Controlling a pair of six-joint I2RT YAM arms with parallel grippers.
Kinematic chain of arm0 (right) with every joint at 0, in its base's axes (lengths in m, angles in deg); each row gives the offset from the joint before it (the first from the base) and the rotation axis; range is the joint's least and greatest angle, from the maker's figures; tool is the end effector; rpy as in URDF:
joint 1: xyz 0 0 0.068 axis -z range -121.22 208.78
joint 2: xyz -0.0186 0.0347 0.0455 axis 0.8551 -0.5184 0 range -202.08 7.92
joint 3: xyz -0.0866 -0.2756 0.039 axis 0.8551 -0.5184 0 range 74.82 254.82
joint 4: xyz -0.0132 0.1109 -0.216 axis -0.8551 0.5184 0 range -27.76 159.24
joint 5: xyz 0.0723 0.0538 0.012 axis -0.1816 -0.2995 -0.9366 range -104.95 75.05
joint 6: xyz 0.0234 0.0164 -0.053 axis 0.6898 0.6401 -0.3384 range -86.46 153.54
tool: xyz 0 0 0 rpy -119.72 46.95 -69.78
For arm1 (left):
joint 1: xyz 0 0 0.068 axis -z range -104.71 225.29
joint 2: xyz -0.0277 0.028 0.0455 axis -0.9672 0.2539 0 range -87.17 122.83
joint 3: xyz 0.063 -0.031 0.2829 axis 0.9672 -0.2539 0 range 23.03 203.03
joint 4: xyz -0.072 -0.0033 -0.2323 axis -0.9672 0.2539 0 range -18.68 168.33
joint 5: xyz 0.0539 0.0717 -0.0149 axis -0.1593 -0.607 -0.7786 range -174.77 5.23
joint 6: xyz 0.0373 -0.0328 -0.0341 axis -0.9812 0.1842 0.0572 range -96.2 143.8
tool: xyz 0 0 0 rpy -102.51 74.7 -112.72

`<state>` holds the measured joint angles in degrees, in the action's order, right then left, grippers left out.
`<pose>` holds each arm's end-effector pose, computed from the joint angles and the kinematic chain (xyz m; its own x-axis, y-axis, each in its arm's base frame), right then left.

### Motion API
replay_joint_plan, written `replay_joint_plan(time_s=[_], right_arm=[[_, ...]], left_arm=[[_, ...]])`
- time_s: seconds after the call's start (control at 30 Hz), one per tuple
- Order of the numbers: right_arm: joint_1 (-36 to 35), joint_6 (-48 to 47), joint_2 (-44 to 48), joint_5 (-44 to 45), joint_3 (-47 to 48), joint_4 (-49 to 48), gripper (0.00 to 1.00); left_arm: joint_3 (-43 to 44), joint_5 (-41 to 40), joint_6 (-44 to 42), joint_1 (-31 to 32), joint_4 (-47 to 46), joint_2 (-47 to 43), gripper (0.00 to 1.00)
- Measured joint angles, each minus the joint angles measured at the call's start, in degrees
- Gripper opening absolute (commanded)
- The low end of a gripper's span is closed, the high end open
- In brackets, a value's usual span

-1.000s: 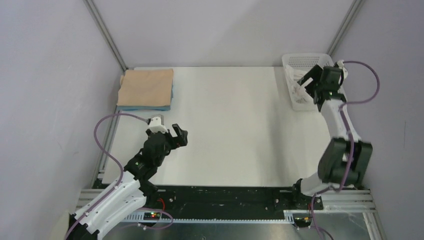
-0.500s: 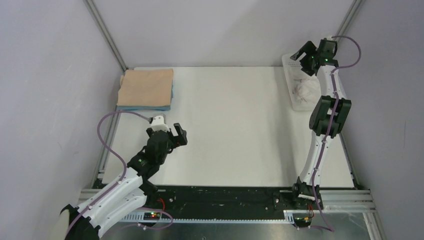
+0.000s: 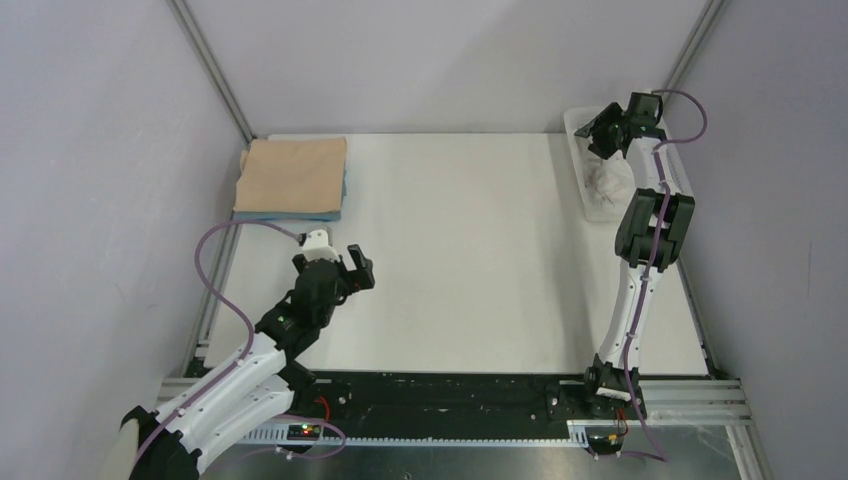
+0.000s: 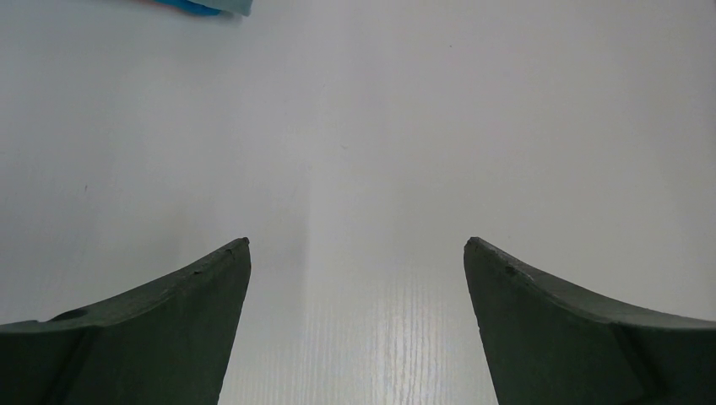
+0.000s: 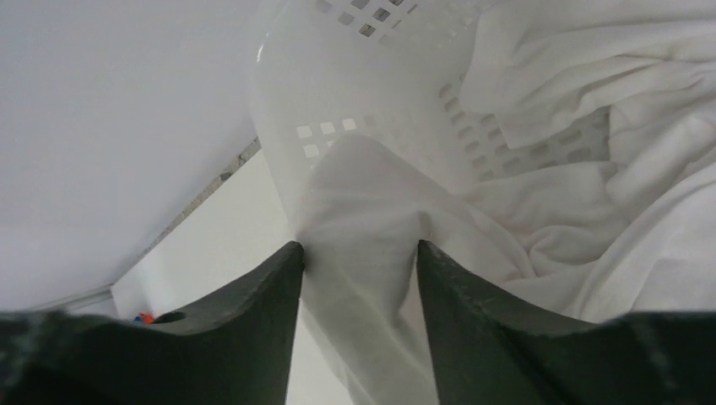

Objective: Fold and stack the t-shirts
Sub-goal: Grab crumpled tshirt from bin with the right arm

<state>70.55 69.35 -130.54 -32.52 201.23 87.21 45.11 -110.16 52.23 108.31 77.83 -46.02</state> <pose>0.5490 -0.1008 0.2428 -0.5022 0.6745 -0.5412 0.3113 0.7248 0.6146 0.1299 -0.0617 0.2337 -0.3983 -0.2542 -0.8814 -0.0245 0.9634 -0.2668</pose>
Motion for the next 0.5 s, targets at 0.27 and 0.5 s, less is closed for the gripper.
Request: replay_joint_plan(time_s=[0.27, 0.5], right_arm=[[0.1, 0.9, -0.9, -1.0, -0.6, -0.7, 0.30], [0.3, 2.0, -0.9, -2.7, -2.7, -3.0, 0.00]], left_arm=[[0.0, -0.3, 0.0, 0.0, 0.1, -0.2, 1.00], [0.0, -1.1, 0.0, 0.0, 0.3, -1.9, 1.00]])
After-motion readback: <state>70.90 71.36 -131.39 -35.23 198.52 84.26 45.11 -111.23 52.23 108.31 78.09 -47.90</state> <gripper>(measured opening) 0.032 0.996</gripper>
